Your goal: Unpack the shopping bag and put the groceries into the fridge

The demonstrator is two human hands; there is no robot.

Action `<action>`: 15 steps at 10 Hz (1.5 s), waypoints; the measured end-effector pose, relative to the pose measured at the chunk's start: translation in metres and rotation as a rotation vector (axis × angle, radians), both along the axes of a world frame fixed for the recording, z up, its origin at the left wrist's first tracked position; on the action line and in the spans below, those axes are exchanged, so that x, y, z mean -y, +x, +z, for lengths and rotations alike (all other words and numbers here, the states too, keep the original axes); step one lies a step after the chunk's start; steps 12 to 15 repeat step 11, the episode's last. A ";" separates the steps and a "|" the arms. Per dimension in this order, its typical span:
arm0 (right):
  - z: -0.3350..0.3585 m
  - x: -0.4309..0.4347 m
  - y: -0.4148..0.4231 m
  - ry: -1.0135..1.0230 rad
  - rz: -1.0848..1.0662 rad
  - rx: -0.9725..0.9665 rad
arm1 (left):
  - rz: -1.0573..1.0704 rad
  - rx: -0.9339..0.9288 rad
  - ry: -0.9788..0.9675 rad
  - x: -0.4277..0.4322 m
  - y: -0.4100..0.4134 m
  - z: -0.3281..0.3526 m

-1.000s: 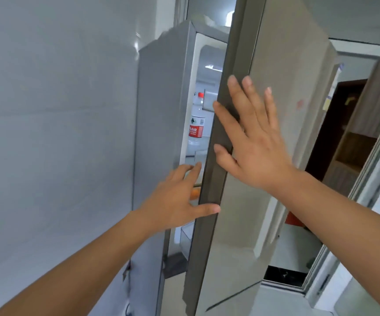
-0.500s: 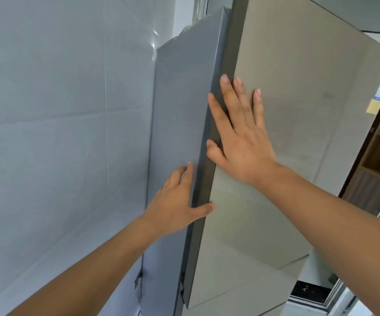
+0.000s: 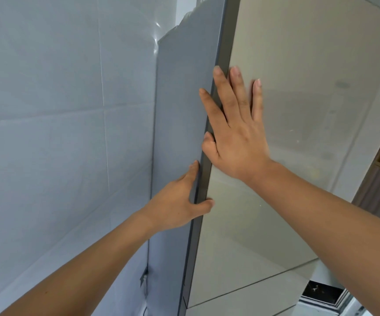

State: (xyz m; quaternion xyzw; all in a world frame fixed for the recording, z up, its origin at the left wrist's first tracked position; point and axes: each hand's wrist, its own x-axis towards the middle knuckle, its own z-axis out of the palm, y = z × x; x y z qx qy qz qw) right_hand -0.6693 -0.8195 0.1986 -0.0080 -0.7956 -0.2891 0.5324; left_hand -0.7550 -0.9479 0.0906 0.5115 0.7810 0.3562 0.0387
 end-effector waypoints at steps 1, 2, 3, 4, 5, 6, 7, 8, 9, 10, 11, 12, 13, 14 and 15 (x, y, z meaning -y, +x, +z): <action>0.000 0.001 0.000 0.007 -0.009 -0.008 | 0.011 0.013 -0.014 0.002 0.002 0.005; -0.001 0.002 0.000 0.016 -0.034 -0.002 | 0.018 0.048 -0.055 0.004 0.001 0.007; -0.001 0.000 0.002 -0.002 0.008 0.000 | 0.029 0.058 -0.059 0.005 0.005 0.008; -0.009 -0.004 0.008 -0.003 0.030 0.094 | 0.095 0.033 -0.060 0.009 0.015 0.007; -0.024 -0.006 0.017 -0.005 0.033 0.203 | 0.232 -0.028 -0.090 0.029 0.028 0.006; -0.036 0.002 0.026 -0.077 0.154 0.259 | 0.403 -0.047 -0.170 0.062 0.041 0.010; -0.054 0.011 0.030 -0.100 0.365 0.326 | 0.590 -0.067 -0.241 0.096 0.059 0.016; -0.075 0.022 0.022 -0.072 0.503 0.492 | 0.732 -0.084 -0.317 0.126 0.080 0.018; -0.083 0.038 0.018 -0.202 0.517 0.729 | 0.832 -0.114 -0.370 0.150 0.100 0.022; -0.083 0.051 0.019 -0.374 0.540 0.965 | 0.891 -0.127 -0.405 0.166 0.116 0.026; -0.079 0.062 0.023 -0.429 0.536 1.062 | 0.930 -0.152 -0.452 0.180 0.129 0.032; -0.079 0.062 0.023 -0.429 0.536 1.062 | 0.930 -0.152 -0.452 0.180 0.129 0.032; -0.079 0.062 0.023 -0.429 0.536 1.062 | 0.930 -0.152 -0.452 0.180 0.129 0.032; -0.079 0.062 0.023 -0.429 0.536 1.062 | 0.930 -0.152 -0.452 0.180 0.129 0.032; -0.079 0.062 0.023 -0.429 0.536 1.062 | 0.930 -0.152 -0.452 0.180 0.129 0.032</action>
